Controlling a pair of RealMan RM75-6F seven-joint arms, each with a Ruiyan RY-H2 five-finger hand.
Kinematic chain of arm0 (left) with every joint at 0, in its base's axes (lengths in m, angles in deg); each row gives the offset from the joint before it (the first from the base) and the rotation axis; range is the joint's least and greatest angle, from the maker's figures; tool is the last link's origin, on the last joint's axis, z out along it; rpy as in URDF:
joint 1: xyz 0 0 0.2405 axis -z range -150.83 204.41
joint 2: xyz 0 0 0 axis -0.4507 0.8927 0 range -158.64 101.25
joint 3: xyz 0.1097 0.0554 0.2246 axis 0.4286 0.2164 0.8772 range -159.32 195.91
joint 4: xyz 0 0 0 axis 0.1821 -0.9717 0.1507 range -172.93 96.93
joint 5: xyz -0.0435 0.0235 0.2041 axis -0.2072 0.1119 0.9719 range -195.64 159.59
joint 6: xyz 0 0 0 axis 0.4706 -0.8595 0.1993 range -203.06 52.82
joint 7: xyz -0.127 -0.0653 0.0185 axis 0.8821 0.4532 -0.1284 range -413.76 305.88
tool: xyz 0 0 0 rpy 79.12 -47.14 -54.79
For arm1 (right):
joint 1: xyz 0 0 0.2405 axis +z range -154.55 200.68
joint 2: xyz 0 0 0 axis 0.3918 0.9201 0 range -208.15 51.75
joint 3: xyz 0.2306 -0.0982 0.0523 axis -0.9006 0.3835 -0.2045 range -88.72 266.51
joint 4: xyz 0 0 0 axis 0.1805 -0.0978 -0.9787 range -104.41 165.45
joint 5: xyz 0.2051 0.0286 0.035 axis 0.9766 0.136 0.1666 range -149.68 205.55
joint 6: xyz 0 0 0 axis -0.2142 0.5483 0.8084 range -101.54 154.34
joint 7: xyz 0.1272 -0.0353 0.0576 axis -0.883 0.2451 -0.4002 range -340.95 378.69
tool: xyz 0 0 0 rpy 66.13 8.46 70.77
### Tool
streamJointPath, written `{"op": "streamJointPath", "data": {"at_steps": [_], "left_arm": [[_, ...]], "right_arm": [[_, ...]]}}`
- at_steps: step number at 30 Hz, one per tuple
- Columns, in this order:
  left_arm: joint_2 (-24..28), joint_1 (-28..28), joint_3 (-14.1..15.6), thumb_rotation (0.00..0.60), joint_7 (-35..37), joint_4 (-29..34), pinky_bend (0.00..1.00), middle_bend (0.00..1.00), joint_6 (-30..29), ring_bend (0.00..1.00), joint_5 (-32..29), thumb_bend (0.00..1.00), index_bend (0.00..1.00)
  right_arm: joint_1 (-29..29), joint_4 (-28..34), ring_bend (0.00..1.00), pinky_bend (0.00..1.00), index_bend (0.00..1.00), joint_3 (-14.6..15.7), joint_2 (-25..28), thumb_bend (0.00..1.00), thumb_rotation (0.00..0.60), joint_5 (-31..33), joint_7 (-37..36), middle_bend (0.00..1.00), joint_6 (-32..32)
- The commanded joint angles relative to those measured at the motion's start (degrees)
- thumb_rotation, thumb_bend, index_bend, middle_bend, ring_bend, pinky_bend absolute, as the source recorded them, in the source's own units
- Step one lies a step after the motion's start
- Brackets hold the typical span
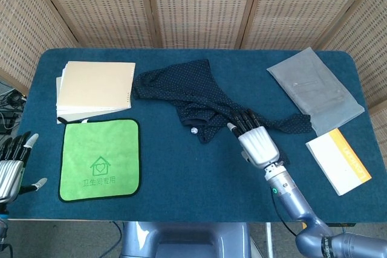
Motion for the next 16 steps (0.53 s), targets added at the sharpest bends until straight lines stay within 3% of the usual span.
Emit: {"op": "streamJointPath", "data": {"at_steps": [1, 8, 11, 16], "left_arm": [[0.1, -0.2, 0.0, 0.6, 0.0, 0.2, 0.0, 0.0, -0.4, 0.0, 0.2, 0.0, 0.0], [0.0, -0.5, 0.0, 0.6, -0.7, 0.5, 0.0, 0.0, -1.3, 0.0, 0.6, 0.0, 0.0], [-0.2, -0.6, 0.0, 0.6, -1.1, 0.4, 0.0, 0.0, -1.6, 0.0, 0.8, 0.0, 0.0], [-0.7, -0.9, 0.2, 0.6, -1.9, 0.4, 0.0, 0.0, -2.5, 0.0, 1.5, 0.0, 0.0]], "right_arm": [[-4.1, 0.2, 0.0, 0.0, 0.21, 3.7, 2.2, 0.38, 0.6, -3.5, -3.7, 0.0, 4.4], [-13.1, -6.1, 0.0, 0.0, 0.07, 10.4, 4.7, 0.35, 0.6, -11.1, -16.9, 0.0, 15.5], [-15.7, -9.4, 0.0, 0.0, 0.01, 11.5, 4.7, 0.34, 0.6, -13.8, -19.9, 0.0, 20.1], [-18.5, -13.7, 0.0, 0.0, 0.0, 12.2, 4.0, 0.32, 0.6, -15.0, -22.3, 0.0, 23.8]]}}
